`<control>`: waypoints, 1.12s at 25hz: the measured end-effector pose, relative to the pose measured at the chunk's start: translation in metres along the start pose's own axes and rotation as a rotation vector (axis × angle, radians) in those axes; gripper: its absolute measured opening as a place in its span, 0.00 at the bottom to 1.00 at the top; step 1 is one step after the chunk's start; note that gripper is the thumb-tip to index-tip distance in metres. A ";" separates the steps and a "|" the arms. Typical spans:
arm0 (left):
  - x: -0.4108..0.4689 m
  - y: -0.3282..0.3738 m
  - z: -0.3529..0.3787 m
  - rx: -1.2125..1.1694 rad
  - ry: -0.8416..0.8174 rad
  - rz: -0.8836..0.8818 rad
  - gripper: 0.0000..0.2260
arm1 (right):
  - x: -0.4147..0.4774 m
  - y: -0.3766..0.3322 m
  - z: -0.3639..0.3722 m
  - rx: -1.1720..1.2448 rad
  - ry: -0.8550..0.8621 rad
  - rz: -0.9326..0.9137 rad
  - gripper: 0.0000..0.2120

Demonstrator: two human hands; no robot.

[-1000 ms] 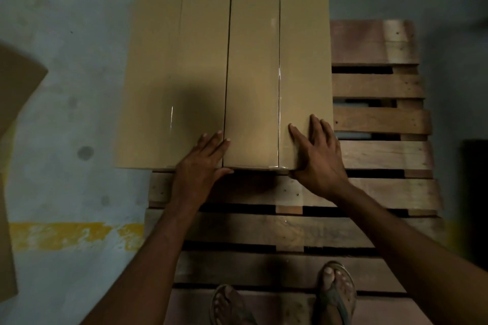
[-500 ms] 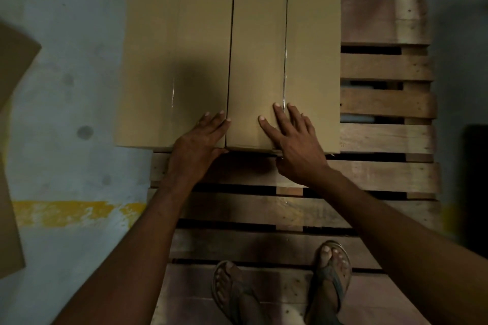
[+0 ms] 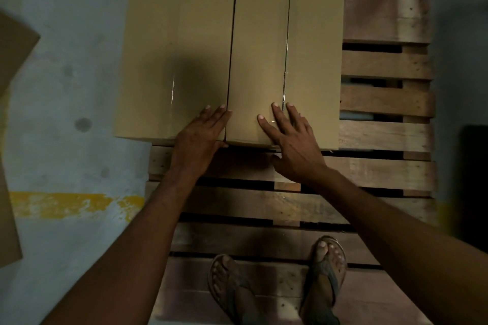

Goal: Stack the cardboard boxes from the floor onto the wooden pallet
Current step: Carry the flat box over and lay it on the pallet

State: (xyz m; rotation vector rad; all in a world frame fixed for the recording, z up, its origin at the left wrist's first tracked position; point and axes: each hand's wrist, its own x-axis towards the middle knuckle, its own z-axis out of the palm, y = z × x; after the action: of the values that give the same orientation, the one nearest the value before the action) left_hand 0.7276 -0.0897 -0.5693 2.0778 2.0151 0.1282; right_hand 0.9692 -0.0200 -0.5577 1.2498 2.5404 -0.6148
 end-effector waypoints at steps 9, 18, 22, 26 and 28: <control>0.007 0.016 0.009 -0.059 0.044 -0.045 0.34 | 0.021 0.041 -0.009 0.320 0.229 0.589 0.39; 0.005 0.029 -0.010 -0.159 -0.137 -0.101 0.31 | 0.015 0.045 -0.024 0.187 0.028 0.528 0.38; -0.002 0.038 -0.061 -0.265 -0.341 -0.182 0.34 | -0.027 0.012 -0.047 0.247 -0.133 0.351 0.28; -0.042 0.068 -0.132 -0.447 -0.178 -0.330 0.26 | -0.116 -0.031 -0.078 0.458 -0.028 0.432 0.28; -0.067 0.080 -0.164 -0.577 -0.066 -0.373 0.24 | -0.155 -0.054 -0.102 0.548 0.098 0.503 0.26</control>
State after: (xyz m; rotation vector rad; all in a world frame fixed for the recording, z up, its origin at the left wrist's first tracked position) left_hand 0.7650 -0.1394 -0.3847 1.3248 1.9814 0.4965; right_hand 1.0159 -0.1088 -0.3926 2.0456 2.0438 -1.1828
